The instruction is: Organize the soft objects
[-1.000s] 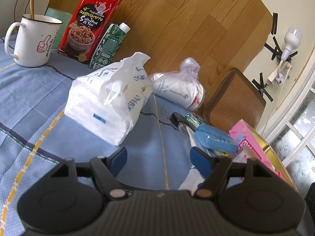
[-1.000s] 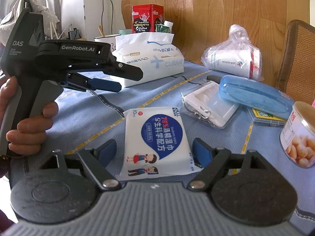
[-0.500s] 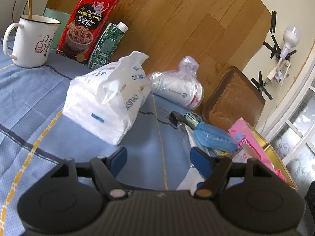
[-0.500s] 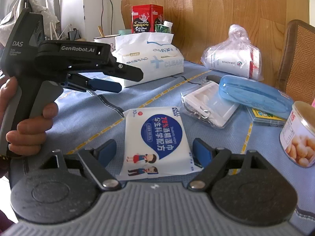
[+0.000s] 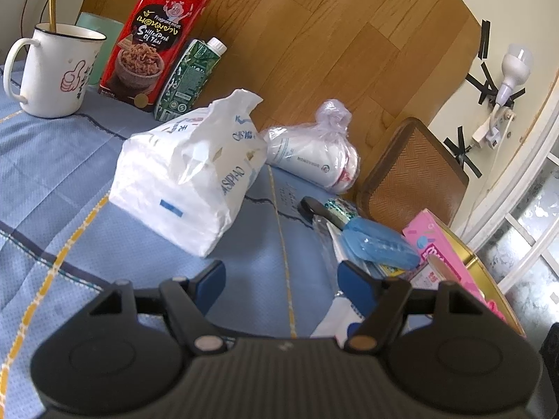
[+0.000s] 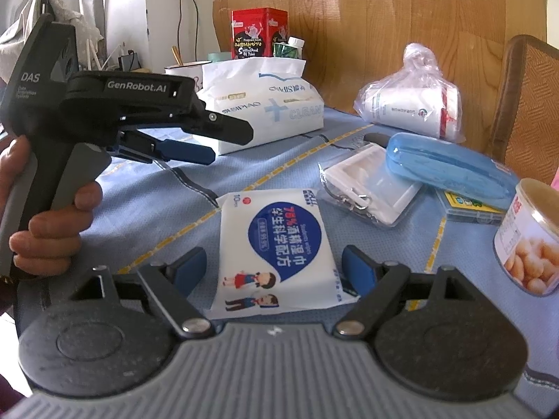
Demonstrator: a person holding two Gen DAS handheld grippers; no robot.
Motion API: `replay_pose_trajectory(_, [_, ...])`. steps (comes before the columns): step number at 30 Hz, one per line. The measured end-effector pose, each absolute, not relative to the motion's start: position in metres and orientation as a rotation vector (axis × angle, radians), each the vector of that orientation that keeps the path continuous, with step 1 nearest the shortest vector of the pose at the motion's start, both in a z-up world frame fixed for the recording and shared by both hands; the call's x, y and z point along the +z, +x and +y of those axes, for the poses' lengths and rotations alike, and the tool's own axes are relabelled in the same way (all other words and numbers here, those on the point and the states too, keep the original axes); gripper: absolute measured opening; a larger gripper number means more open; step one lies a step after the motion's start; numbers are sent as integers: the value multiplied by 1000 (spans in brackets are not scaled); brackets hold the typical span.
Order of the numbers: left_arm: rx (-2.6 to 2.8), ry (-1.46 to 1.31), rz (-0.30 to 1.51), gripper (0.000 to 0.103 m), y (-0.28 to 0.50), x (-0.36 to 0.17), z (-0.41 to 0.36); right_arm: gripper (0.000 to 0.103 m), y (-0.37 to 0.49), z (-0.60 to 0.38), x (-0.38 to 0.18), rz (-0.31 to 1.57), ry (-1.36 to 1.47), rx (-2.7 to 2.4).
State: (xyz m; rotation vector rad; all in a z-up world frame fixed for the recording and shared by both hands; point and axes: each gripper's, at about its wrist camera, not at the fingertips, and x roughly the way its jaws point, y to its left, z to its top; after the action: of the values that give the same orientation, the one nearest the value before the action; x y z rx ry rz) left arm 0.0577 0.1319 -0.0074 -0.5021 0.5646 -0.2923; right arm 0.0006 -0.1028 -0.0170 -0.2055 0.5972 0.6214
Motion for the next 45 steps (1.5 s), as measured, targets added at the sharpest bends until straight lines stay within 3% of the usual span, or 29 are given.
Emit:
replay_pose_trajectory(12, [-310,-498,559,78,56,-7,131,91,-4,-110,-18,607,-175,595])
replay_pose_trajectory(35, [-318,-495,558,78,56,-7,129,91,-4,-112,-18,605,-164,599])
replay_pose_trajectory(38, [-331,-497,561,78,56,-7,128,77,-5,-112,-17,592,-169,596])
replay_pose_trajectory(45, [-443,-534,635,78,49,-6,119,70,-12,-113,-15,572,-150,597])
